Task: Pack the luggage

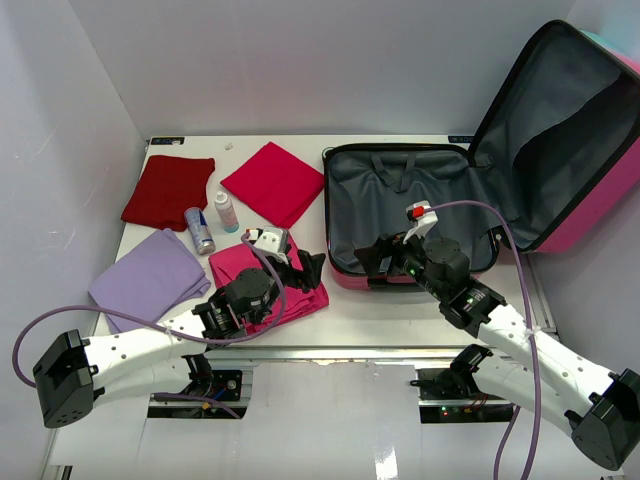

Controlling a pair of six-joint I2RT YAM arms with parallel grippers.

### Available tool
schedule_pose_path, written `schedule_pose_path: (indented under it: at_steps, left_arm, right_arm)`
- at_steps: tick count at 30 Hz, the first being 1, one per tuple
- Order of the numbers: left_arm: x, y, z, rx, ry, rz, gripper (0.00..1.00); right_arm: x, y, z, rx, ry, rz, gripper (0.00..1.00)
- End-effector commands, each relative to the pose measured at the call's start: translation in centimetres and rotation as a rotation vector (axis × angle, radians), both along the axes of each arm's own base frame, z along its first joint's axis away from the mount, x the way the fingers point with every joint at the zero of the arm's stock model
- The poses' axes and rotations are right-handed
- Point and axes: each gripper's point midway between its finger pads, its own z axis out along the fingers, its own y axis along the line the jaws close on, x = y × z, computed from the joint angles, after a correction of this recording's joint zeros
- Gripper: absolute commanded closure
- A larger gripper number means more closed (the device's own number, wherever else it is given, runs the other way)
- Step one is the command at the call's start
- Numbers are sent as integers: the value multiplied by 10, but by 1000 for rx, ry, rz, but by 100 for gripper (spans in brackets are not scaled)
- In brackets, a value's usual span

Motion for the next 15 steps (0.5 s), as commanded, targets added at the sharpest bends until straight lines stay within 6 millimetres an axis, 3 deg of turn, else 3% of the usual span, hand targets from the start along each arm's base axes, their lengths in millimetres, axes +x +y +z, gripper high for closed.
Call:
schedule_pose_path:
  at_steps: [1, 9, 13, 15]
  left_arm:
    - [1, 0, 7, -17, -5, 9, 2]
    - [8, 10, 4, -18, 17, 93, 4]
    - [20, 41, -13, -6, 90, 307, 6]
    - [28, 59, -9, -63, 140, 441, 6]
  right_arm:
    - [0, 2, 16, 38, -59, 11, 10]
    - [3, 3, 12, 28, -42, -2, 10]
    - [5, 2, 11, 19, -36, -15, 10]
    - [8, 0, 10, 11, -37, -29, 10]
